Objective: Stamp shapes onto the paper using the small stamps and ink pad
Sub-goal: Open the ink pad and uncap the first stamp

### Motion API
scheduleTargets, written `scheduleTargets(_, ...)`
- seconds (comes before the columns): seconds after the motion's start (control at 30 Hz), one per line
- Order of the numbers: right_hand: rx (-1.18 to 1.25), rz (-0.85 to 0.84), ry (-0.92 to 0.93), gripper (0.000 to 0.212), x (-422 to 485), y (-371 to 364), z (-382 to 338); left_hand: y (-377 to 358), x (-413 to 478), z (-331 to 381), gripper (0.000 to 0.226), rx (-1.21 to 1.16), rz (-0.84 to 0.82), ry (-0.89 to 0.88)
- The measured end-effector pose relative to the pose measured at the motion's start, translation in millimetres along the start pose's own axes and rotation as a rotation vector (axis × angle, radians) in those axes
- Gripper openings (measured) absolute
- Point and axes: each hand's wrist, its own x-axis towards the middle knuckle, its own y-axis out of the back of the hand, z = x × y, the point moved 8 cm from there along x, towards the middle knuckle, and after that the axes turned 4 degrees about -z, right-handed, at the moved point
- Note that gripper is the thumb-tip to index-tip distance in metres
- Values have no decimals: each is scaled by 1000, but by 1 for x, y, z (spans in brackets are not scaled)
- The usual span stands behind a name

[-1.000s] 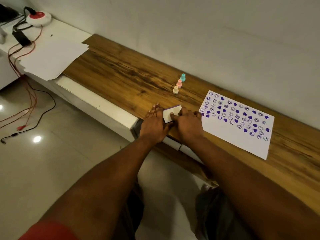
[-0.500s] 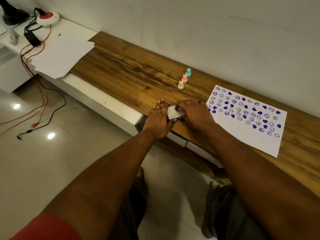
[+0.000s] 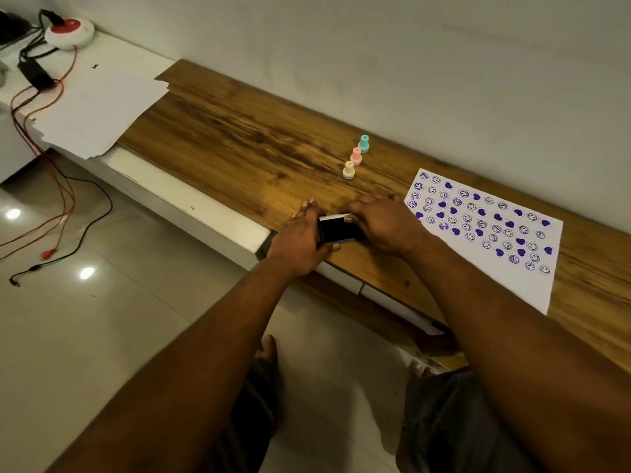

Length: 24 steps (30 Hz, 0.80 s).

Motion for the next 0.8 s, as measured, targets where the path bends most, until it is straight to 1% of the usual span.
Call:
scheduleTargets(0.1,18,11,-10,30,7,4,3,1,1,-4,108,7,-12,39)
scheduleTargets(0.2,53,22,-29,24,14,5,6,4,5,-5,115,11,4,45)
scheduleTargets(0.3,157,56,-51,20,19,3,15,7,11,-8,120,-23,-7,57)
scheduleTargets(0.43,261,90,-66,20,30,-2,23,9,18,-10,120,-29,-34,60)
scheduleTargets(0.6,377,108,-133,21,41,-9,31,13,18,-11,119,-36,-6,72)
scheduleTargets(0.8,447,153,-166,23,49,-13,38,16,16,-10,109,3,20,83)
